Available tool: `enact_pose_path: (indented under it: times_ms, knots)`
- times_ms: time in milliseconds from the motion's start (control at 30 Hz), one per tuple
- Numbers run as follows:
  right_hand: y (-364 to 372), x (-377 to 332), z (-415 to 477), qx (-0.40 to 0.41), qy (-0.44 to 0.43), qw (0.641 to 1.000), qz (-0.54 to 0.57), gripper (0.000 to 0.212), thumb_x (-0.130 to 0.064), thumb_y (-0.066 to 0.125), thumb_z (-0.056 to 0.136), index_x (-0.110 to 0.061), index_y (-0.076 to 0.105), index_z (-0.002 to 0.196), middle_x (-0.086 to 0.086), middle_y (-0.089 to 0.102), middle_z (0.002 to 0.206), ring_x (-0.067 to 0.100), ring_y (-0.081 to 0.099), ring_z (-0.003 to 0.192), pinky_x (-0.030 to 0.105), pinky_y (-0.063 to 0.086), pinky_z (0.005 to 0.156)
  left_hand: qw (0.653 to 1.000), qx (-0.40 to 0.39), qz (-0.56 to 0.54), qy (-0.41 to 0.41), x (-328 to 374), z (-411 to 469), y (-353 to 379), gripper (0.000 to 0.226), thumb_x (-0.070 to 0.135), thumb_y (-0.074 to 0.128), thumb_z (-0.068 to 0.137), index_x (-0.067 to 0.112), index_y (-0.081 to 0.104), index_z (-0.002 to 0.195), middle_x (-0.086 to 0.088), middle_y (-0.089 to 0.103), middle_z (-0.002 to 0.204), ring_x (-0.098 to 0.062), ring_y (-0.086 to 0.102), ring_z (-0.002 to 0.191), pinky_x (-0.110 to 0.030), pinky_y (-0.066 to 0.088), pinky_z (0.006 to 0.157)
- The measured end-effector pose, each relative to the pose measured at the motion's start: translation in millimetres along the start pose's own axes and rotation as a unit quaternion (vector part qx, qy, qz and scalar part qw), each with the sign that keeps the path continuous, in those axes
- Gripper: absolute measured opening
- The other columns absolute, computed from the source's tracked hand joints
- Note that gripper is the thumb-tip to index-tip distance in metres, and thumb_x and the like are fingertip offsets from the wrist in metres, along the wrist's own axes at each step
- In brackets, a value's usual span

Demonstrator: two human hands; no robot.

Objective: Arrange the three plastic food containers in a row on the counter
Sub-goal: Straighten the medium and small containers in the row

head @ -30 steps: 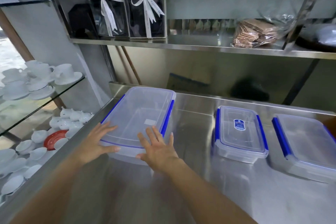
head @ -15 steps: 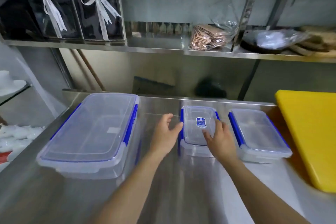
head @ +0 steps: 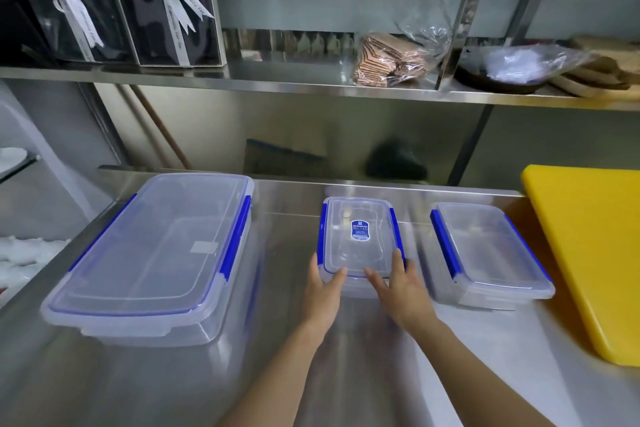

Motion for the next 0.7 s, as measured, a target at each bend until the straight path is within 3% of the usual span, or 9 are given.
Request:
enact_pose_path:
  times_ms: [100,333,533,633,700]
  knots:
    - [6,-13,0,-0.01,-0.021,1.0,-0.008,0.067,-0.049,0.043,0.09,-0.014,0.017,0.142,0.012,0.034,0.137,0.027,0.044,0.12,0.038,0.045,0.094,1.0,0.013,0.008,0.005,-5,0,-14,0.057,0.036,0.058,0.086,0.03,0.031,0.136,0.002,0.052,0.13,-0.018,0.053,0.113,-0.04,0.046,0.096]
    - [25,-25,-1,-0.016,-0.014,0.999,-0.032,0.074,-0.059,0.037,0.087,-0.018,0.011,0.142,0.009,0.029,0.141,0.028,0.051,0.117,0.043,0.053,0.089,1.0,-0.006,-0.002,0.02,-4,9,-38,0.051,0.029,0.055,0.09,0.026,0.033,0.136,-0.001,0.052,0.13,-0.017,0.051,0.115,-0.032,0.042,0.091]
    - [19,-23,6,-0.037,-0.012,0.996,-0.076,0.075,-0.061,0.035,0.086,-0.019,0.009,0.143,0.01,0.03,0.142,0.03,0.051,0.118,0.043,0.052,0.09,0.999,-0.007,0.007,0.034,-9,17,-35,0.051,0.032,0.055,0.09,0.026,0.034,0.136,-0.001,0.053,0.129,-0.017,0.052,0.115,-0.031,0.042,0.088]
    - [13,-22,9,-0.054,-0.017,0.996,-0.073,0.07,-0.059,0.038,0.087,-0.019,0.018,0.14,0.01,0.037,0.139,0.031,0.051,0.117,0.045,0.051,0.092,0.999,-0.002,0.028,0.031,-12,17,-36,0.051,0.035,0.056,0.088,0.026,0.036,0.134,-0.003,0.055,0.129,-0.018,0.054,0.114,-0.03,0.047,0.085]
    - [0,-20,11,-0.047,-0.025,0.997,-0.049,0.059,-0.055,0.041,0.088,-0.017,0.033,0.132,0.011,0.048,0.131,0.03,0.056,0.111,0.047,0.052,0.089,0.993,0.054,0.103,0.036,-9,13,-36,0.06,0.039,0.059,0.086,0.023,0.033,0.137,-0.007,0.049,0.137,-0.023,0.051,0.119,-0.039,0.049,0.093]
Point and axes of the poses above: each hand's wrist, its own z-axis towards the middle knuckle, its own y-axis out of the palm, x = y × z, the point moved 2 cm from there along z, towards the middle knuckle
